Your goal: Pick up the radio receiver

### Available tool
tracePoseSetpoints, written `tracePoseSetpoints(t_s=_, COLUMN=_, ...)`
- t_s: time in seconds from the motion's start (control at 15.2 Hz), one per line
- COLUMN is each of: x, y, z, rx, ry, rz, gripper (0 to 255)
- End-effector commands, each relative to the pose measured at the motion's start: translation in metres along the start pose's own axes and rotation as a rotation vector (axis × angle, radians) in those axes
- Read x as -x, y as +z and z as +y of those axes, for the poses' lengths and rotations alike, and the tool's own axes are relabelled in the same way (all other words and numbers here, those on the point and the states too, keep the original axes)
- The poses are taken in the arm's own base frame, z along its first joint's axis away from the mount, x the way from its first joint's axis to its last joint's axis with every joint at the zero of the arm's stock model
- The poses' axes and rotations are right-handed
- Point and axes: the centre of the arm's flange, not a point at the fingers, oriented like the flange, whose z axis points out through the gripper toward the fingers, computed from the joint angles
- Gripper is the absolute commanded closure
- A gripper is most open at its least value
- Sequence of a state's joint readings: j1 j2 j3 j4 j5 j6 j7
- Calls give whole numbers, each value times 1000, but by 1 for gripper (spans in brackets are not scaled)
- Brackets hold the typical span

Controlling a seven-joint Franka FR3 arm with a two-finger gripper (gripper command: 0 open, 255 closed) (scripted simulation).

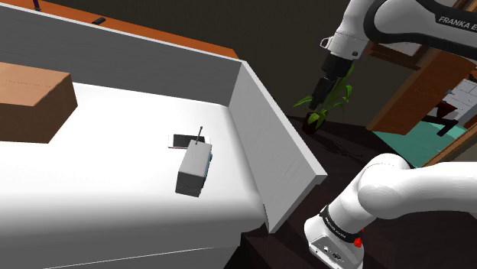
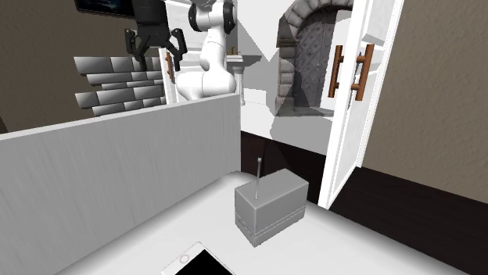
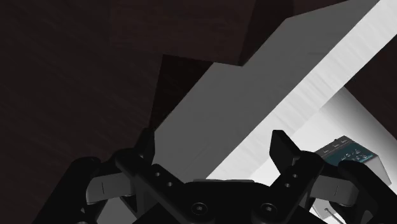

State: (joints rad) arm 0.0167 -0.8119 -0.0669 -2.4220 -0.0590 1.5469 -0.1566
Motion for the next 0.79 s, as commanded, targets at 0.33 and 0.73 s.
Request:
tracePoseSetpoints(t_s=0.33, x=-35, y=19, z=-51, rx=10, ry=20, rz=28, gripper=0)
tracePoseSetpoints(t_s=0.73, x=-79, y=40, z=-112, rx=22, ry=44, rz=63, gripper=0)
